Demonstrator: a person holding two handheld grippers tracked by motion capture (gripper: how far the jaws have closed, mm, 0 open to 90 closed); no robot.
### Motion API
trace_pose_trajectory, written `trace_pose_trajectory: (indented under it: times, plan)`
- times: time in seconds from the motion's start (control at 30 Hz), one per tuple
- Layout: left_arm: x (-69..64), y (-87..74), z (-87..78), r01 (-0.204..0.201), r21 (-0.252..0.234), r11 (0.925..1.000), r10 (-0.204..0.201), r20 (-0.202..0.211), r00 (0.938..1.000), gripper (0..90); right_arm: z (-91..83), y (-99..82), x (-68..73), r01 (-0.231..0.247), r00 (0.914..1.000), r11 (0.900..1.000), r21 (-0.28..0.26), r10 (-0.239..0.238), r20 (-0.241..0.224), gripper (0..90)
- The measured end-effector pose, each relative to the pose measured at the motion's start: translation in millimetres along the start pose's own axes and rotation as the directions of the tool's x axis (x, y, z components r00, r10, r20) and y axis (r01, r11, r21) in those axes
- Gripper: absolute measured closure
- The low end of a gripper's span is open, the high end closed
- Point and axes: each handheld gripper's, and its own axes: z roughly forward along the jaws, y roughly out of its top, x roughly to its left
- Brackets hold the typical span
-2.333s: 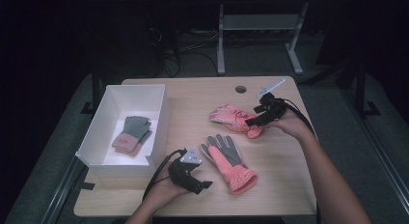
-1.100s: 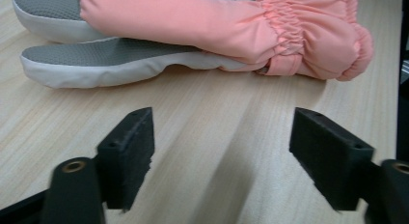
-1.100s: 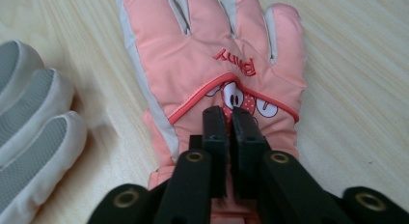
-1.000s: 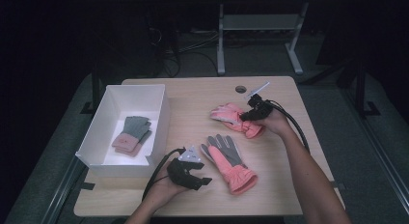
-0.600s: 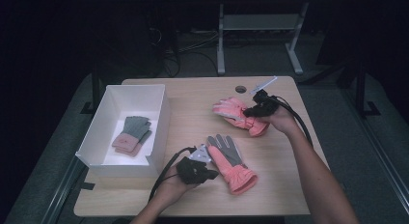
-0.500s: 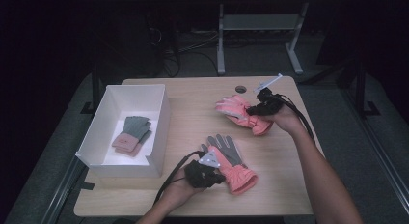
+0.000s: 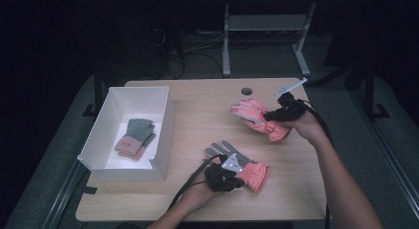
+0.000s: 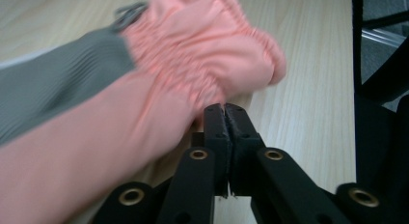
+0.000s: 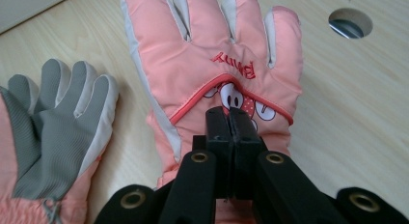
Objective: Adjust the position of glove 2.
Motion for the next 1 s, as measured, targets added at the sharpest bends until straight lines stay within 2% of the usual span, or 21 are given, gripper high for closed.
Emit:
trace_pose_trajectory:
  times: [0.07, 0.1, 0.13, 0.17, 0.27, 0.33, 0.37, 0.43, 0.47, 0.5, 0.6, 0.63, 0.67, 0.7, 0.8, 0.87, 0.9, 1.0]
  plan:
    - [4.2, -9.1, -9.9, 0.016, 0.003, 0.9999, -0.016, -0.014, 0.9998, 83.1, -4.0, -3.4, 1.8, -0.006, 1.0000, 1.0000, 0.008, 0.006, 0.003, 89.0]
    - [6.8, -13.0, -13.9, 0.014, 0.009, 0.9999, -0.014, -0.031, 0.9994, 80.9, -6.2, -4.9, 4.2, -0.014, 0.9999, 0.9998, 0.012, 0.014, 0.005, 89.1]
    - [6.8, -13.0, -13.9, 0.014, 0.009, 0.9999, -0.014, -0.031, 0.9994, 78.4, -6.2, -4.9, 4.2, -0.014, 0.9999, 0.9998, 0.012, 0.014, 0.005, 89.1]
    - [9.6, -19.4, -19.3, 0.047, 0.000, 0.9989, -0.047, -0.038, 0.9982, 75.2, -10.0, -7.3, 9.2, -0.020, 0.9998, 0.9996, 0.019, 0.020, 0.003, 89.1]
    - [12.1, -25.5, -27.7, 0.061, 0.001, 0.9981, -0.061, -0.056, 0.9966, 65.9, -12.9, -9.8, 14.2, -0.012, 0.9999, 0.9999, 0.012, 0.012, 0.004, 89.0]
    - [15.0, -35.0, -40.4, 0.077, -0.004, 0.9970, -0.077, -0.086, 0.9933, 58.3, -16.8, -14.7, 22.7, -0.005, 1.0000, 1.0000, 0.002, 0.005, -0.001, 89.0]
    - [16.6, -38.8, -45.1, 0.071, 0.008, 0.9974, -0.070, -0.106, 0.9919, 55.7, -18.2, -16.0, 25.9, -0.007, 1.0000, 1.0000, -0.001, 0.007, -0.003, 89.0]
    - [15.8, -44.9, -49.9, 0.077, 0.004, 0.9970, -0.076, -0.139, 0.9874, 48.7, -22.4, -18.2, 32.7, -0.010, 0.9999, 0.9999, -0.010, 0.011, 0.013, 89.0]
    - [15.8, -44.9, -49.9, 0.077, 0.004, 0.9970, -0.076, -0.139, 0.9874, 46.4, -22.4, -18.2, 32.7, -0.010, 0.9999, 0.9999, -0.010, 0.011, 0.013, 89.0]
    - [14.9, -50.3, -51.5, 0.103, -0.016, 0.9945, -0.105, -0.142, 0.9844, 43.7, -27.9, -20.4, 41.4, -0.021, 0.9997, 0.9994, -0.026, 0.021, 0.011, 89.0]
    - [15.1, -56.8, -50.8, 0.136, -0.021, 0.9904, -0.138, -0.150, 0.9790, 35.4, -33.6, -22.6, 54.0, -0.026, 0.9997, 0.9990, -0.038, 0.026, 0.005, 89.0]
    - [16.0, -57.2, -50.5, 0.135, -0.023, 0.9906, -0.136, -0.153, 0.9787, 32.4, -35.8, -23.6, 60.1, -0.025, 0.9997, 0.9987, -0.044, 0.025, 0.001, 89.0]
    - [16.0, -57.2, -50.5, 0.135, -0.023, 0.9906, -0.136, -0.153, 0.9787, 29.9, -35.8, -23.6, 60.1, -0.025, 0.9997, 0.9987, -0.044, 0.025, 0.001, 89.0]
    - [16.9, -56.3, -49.3, 0.132, -0.029, 0.9908, -0.135, -0.171, 0.9760, 27.0, -37.4, -25.8, 70.2, -0.027, 0.9996, 0.9982, -0.054, 0.026, -0.014, 89.0]
    - [17.7, -54.5, -50.7, 0.122, -0.038, 0.9918, -0.127, -0.200, 0.9715, 21.7, -35.9, -31.5, 83.8, -0.035, 0.9986, 0.9974, -0.063, 0.032, -0.041, 89.0]
    - [18.4, -54.6, -51.4, 0.125, -0.047, 0.9911, -0.132, -0.205, 0.9698, 19.9, -34.2, -33.1, 87.8, -0.031, 0.9983, 0.9977, -0.060, 0.028, -0.050, 89.0]
    - [21.2, -56.4, -53.5, 0.136, -0.063, 0.9887, -0.147, -0.212, 0.9662, 19.5, -31.5, -35.4, 94.5, -0.023, 0.9984, 0.9987, -0.045, 0.020, -0.052, 89.0]
    - [25.4, -59.6, -56.4, 0.146, -0.064, 0.9873, -0.156, -0.219, 0.9631, 18.4, -29.1, -37.0, 100.0, -0.031, 0.9978, 0.9986, -0.042, 0.029, -0.060, 89.0]
